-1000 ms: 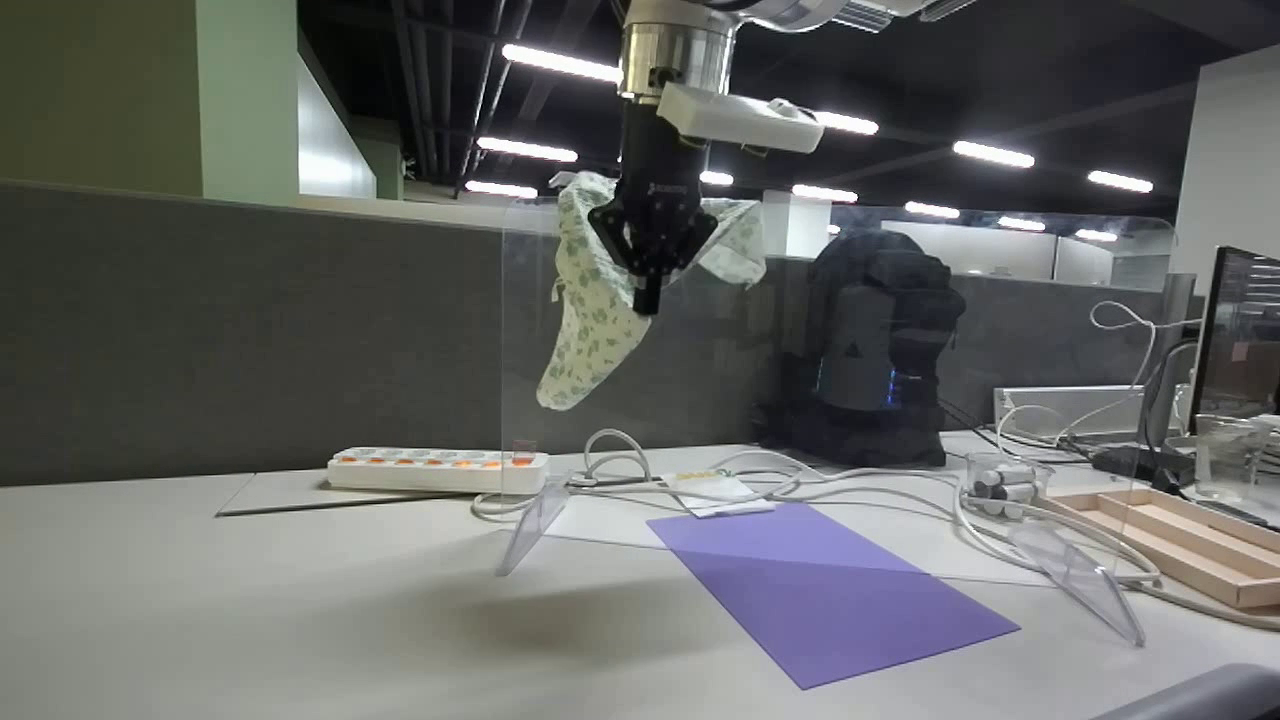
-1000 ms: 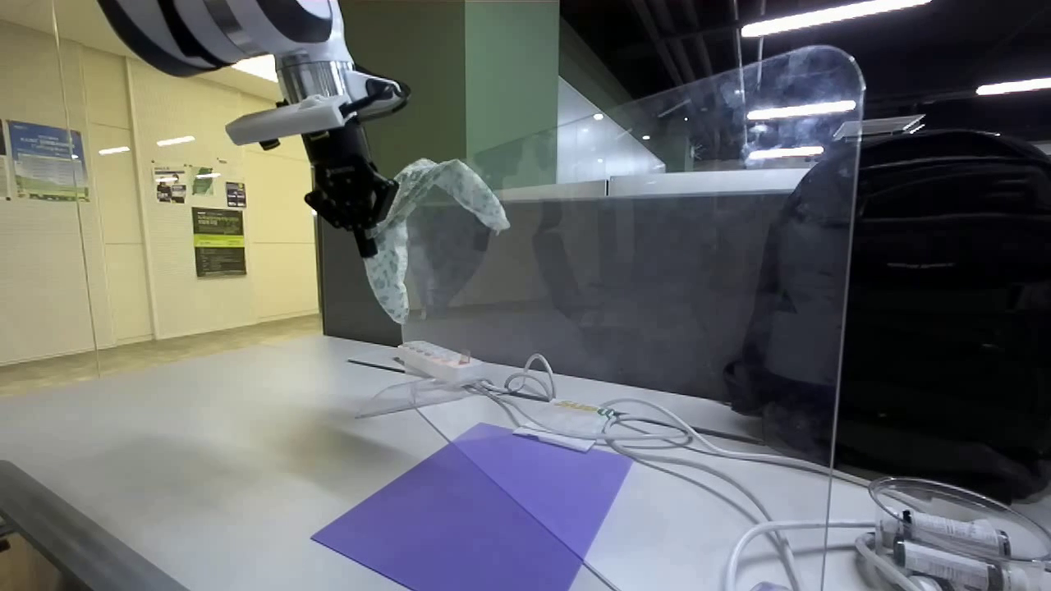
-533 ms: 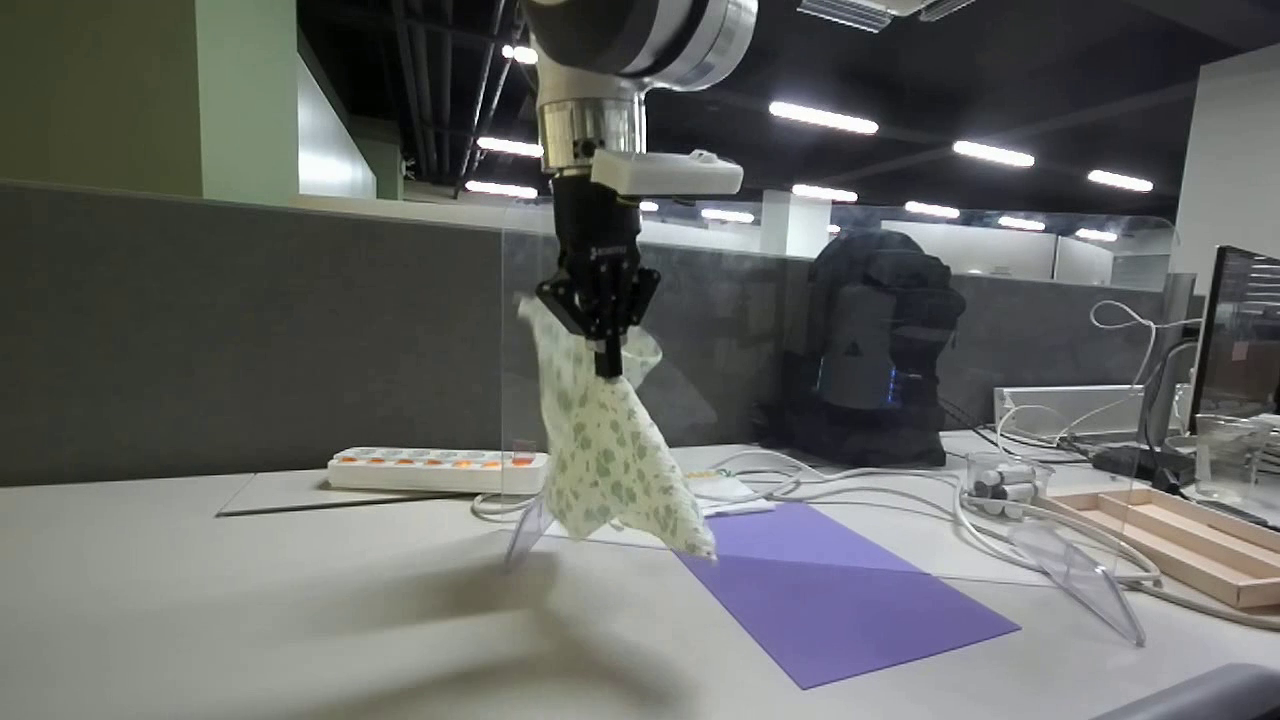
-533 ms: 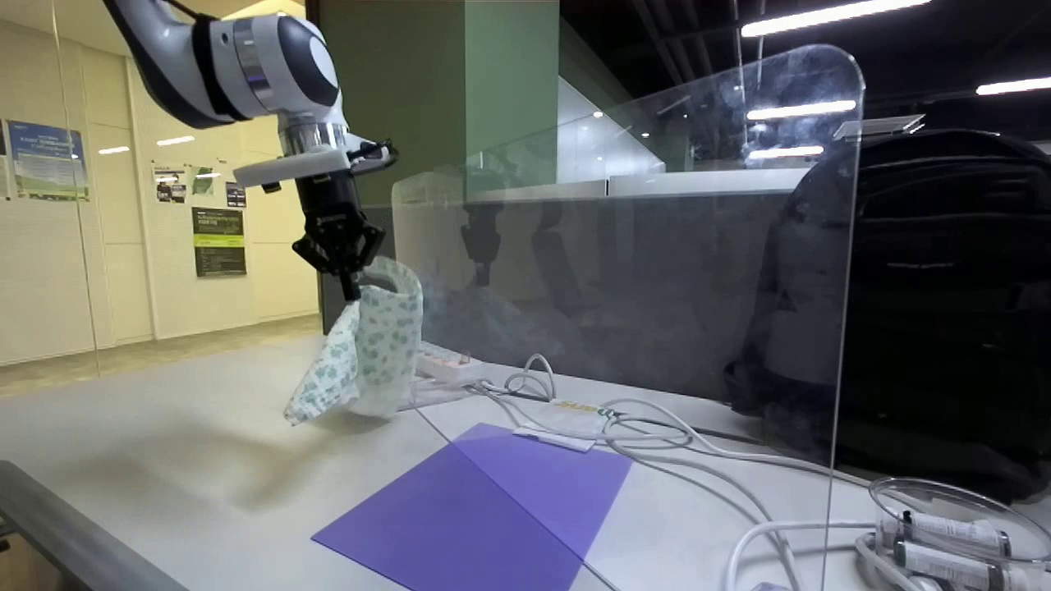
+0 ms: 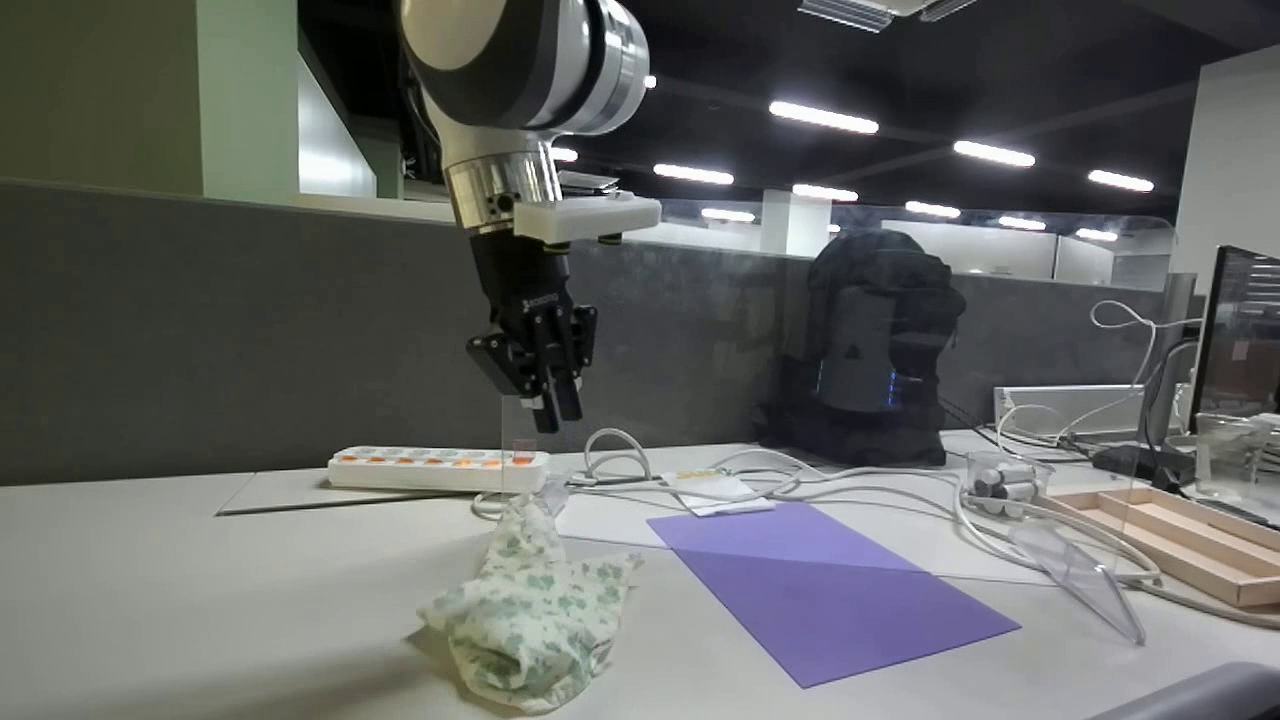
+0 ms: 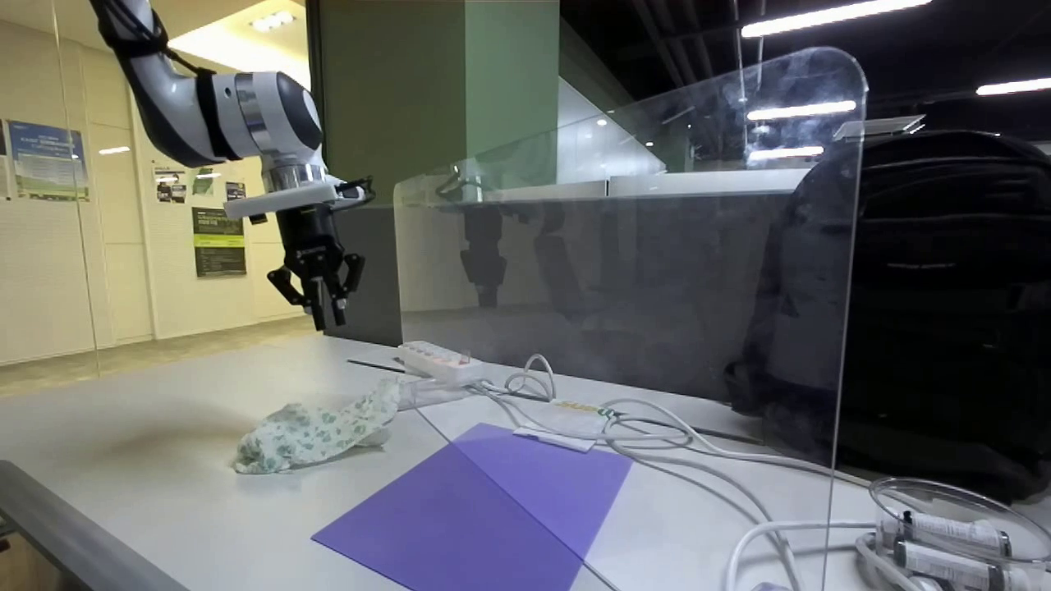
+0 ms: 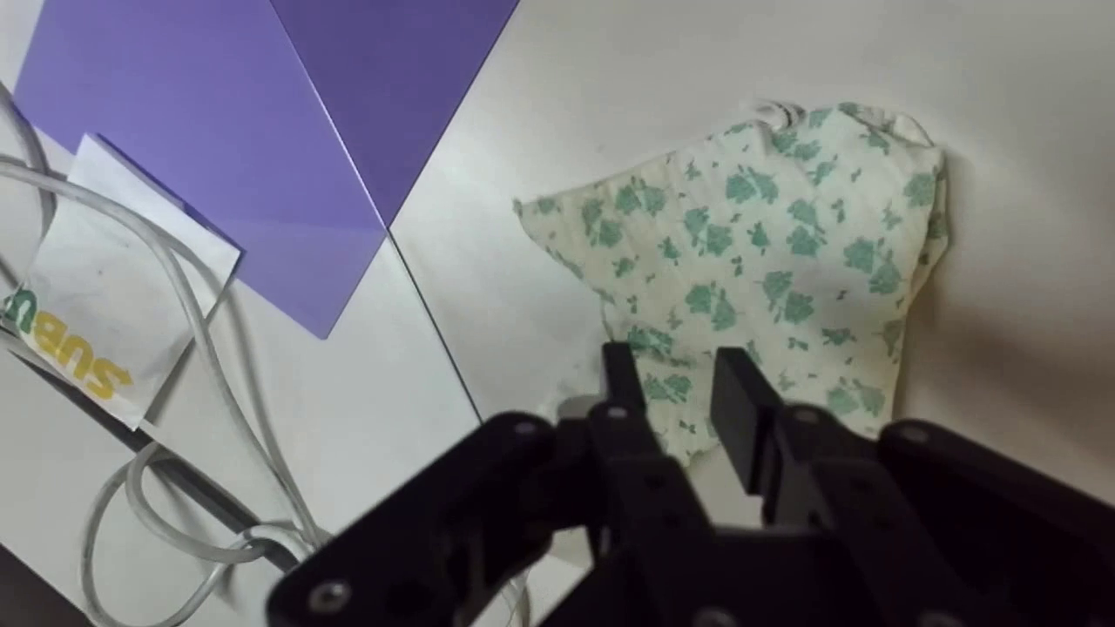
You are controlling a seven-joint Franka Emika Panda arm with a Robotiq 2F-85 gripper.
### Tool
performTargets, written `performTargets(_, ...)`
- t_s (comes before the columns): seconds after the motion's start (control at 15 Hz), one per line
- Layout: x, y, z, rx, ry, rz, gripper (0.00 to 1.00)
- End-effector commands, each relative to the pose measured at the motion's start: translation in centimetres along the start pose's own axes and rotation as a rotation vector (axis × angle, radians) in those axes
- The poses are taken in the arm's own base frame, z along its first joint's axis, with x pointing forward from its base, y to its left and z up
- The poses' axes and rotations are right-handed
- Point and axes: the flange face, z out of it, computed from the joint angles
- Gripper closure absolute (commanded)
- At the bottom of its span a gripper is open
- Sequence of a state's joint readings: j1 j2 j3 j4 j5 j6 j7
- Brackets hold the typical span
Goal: Pick up the towel from the glass screen and put it on the table.
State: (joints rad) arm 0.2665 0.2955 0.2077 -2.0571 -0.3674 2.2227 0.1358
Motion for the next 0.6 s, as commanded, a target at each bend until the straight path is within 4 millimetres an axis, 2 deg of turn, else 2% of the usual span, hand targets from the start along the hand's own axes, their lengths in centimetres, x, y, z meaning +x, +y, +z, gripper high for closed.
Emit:
performTargets(0.0,1.0,0.2,-1.4,-0.052,-0.012,0.014,0.4)
performTargets(0.33,0.8,1.1,-2.0,-0.06,-0.055,0.025,0.06)
performTargets(0.4,0.6,1.5,-2.3,-0.062,-0.053,0.029,0.02)
performTargets(0.53,0.1,2.0,-3.1,-0.065,-0.052,0.018,0.0)
